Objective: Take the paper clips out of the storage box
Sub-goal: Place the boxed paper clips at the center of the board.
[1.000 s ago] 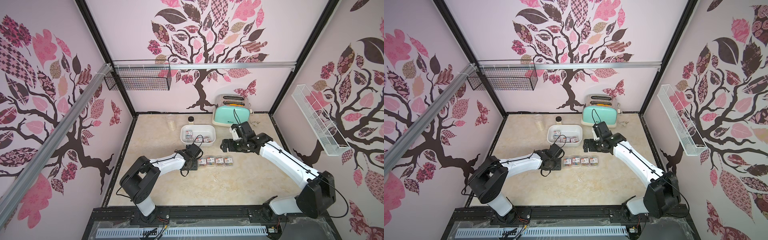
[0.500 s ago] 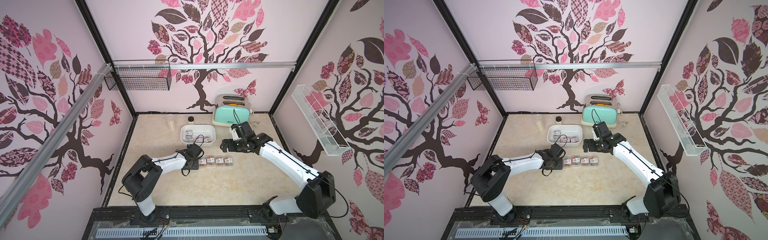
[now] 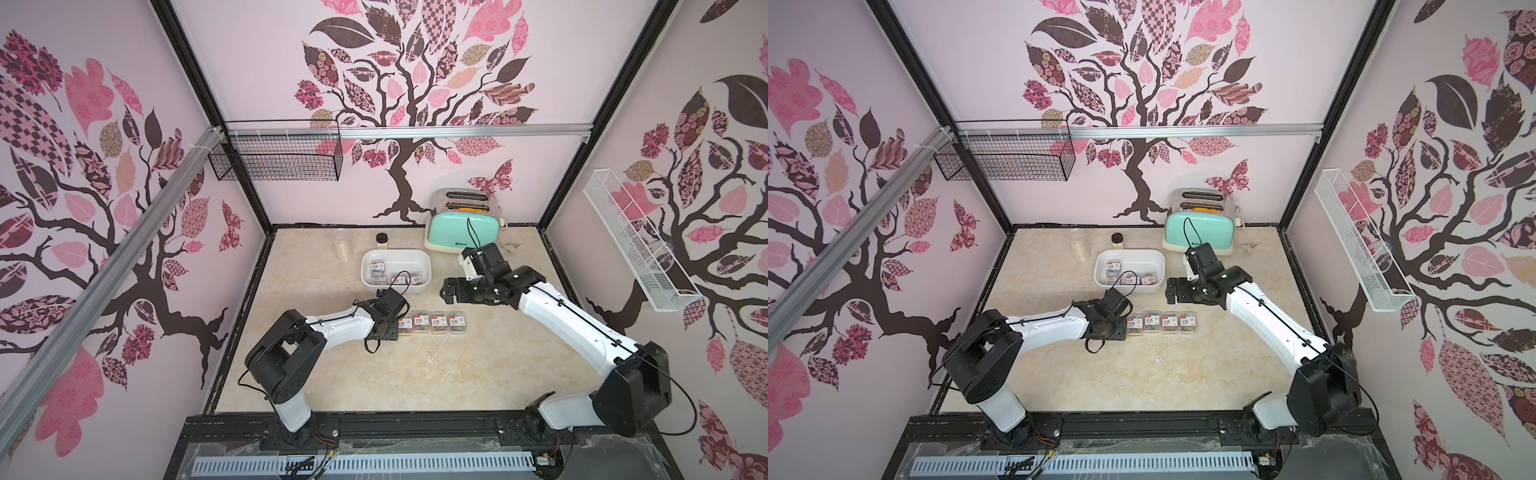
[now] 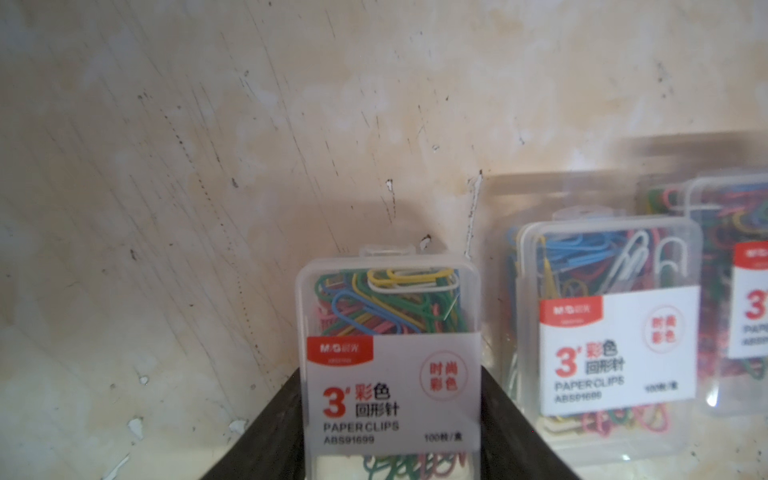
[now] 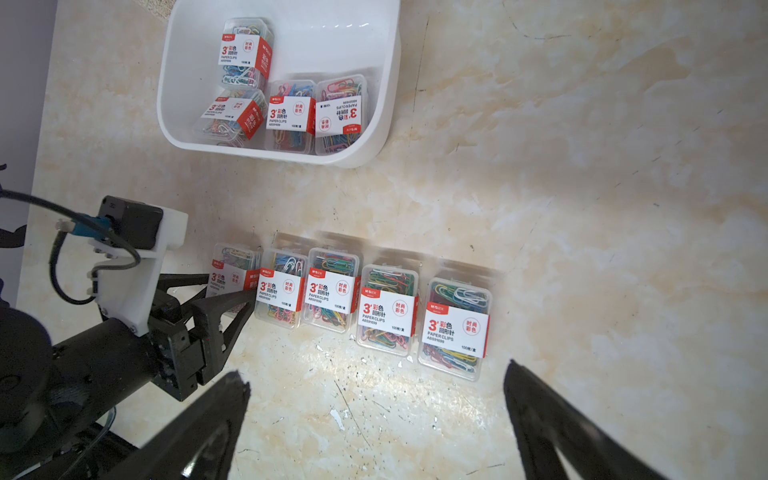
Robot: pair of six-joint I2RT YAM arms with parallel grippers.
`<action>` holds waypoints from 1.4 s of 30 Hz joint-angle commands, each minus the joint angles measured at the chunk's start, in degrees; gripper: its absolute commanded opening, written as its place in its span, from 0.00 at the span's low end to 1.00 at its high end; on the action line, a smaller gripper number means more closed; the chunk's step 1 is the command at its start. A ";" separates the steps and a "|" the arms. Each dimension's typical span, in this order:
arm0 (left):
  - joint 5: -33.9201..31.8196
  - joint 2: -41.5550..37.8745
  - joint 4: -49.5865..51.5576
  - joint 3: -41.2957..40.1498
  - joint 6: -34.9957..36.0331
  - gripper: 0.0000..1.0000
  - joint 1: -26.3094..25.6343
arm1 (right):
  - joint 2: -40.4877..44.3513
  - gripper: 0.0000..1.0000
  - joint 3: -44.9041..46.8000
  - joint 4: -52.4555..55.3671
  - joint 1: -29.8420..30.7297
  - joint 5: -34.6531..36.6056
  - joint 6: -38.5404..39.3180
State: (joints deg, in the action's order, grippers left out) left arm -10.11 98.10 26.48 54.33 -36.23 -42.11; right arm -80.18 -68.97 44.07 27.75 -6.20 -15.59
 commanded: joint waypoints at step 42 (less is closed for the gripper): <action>-2.89 -8.51 5.46 1.09 -1.21 0.74 -1.31 | -1.27 0.99 -2.48 -1.53 1.87 -0.48 -0.27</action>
State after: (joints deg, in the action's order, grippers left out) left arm -11.88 91.79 30.17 55.18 -37.32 -43.18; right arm -80.31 -68.97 43.24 29.12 -6.44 -15.62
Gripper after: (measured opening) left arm 0.735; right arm 0.993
